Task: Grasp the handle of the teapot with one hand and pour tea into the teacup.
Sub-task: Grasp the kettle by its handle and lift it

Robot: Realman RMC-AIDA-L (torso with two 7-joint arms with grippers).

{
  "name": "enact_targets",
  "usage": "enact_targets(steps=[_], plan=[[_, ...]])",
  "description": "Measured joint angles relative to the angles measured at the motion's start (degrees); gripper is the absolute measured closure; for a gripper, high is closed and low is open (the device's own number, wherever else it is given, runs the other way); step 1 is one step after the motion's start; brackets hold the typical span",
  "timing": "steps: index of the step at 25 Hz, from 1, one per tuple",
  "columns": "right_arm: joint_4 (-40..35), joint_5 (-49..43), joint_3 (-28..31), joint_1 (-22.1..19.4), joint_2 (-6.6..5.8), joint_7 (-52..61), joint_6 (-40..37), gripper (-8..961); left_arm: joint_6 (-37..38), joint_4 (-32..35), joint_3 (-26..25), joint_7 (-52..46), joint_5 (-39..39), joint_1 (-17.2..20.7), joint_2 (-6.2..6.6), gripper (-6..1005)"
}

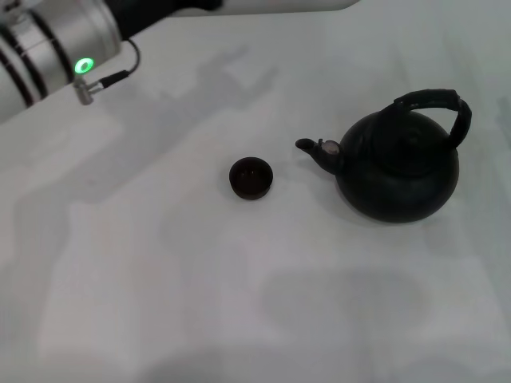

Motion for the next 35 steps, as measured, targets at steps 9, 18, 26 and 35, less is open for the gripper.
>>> enact_targets(steps=[9,18,26,35], plan=[[2.8,-3.6,-1.6,-0.3,-1.42,16.3,-11.4,110,-1.0,-17.5,0.3,31.6,-36.2,0.7,-0.14,282],[13.8,-18.9,-1.7,-0.6,-2.1,25.6,-21.2,131,-6.8,-29.5,-4.2,40.3,-50.0,-0.5,-0.1,282],[13.1,-23.6,-1.9,-1.1,-0.19,20.3,-16.7,150,-8.0,-34.8,-8.5,40.3,-50.2,-2.0,-0.19,286],[8.5,-24.3,-2.0,1.4,-0.06,17.3,-8.9,171,-8.1,-35.6,-7.9,37.6,-50.2,-2.2,-0.19,286]])
